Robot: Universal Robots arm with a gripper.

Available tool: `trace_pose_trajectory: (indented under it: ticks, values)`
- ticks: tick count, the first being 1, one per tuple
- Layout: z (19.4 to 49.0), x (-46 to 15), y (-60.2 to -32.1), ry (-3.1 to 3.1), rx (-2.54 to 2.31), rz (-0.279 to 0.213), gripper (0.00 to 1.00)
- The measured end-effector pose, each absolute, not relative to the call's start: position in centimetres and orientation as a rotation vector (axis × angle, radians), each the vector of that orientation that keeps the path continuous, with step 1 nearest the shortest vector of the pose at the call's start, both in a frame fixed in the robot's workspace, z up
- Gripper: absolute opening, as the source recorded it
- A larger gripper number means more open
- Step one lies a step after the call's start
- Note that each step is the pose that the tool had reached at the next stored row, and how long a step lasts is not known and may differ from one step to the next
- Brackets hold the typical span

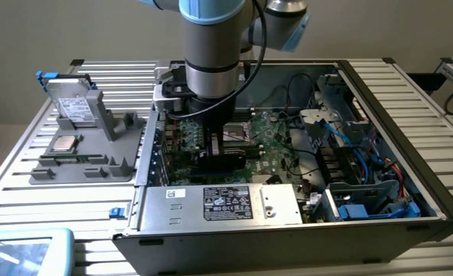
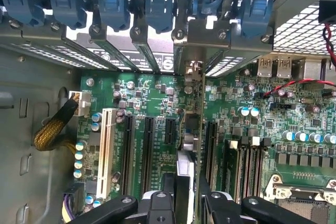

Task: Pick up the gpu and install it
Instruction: 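Insert the gpu into the slot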

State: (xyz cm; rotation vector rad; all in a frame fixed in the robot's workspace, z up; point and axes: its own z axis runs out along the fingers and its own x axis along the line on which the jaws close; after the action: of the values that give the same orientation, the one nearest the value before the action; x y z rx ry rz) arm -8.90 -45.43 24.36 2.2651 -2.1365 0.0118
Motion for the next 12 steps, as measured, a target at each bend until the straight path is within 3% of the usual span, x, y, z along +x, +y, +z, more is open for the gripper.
trace_pose_trajectory:
  ticks: [12]
  values:
    - [24.3,-9.01,-45.48,-2.133,2.269,0.012,0.27]
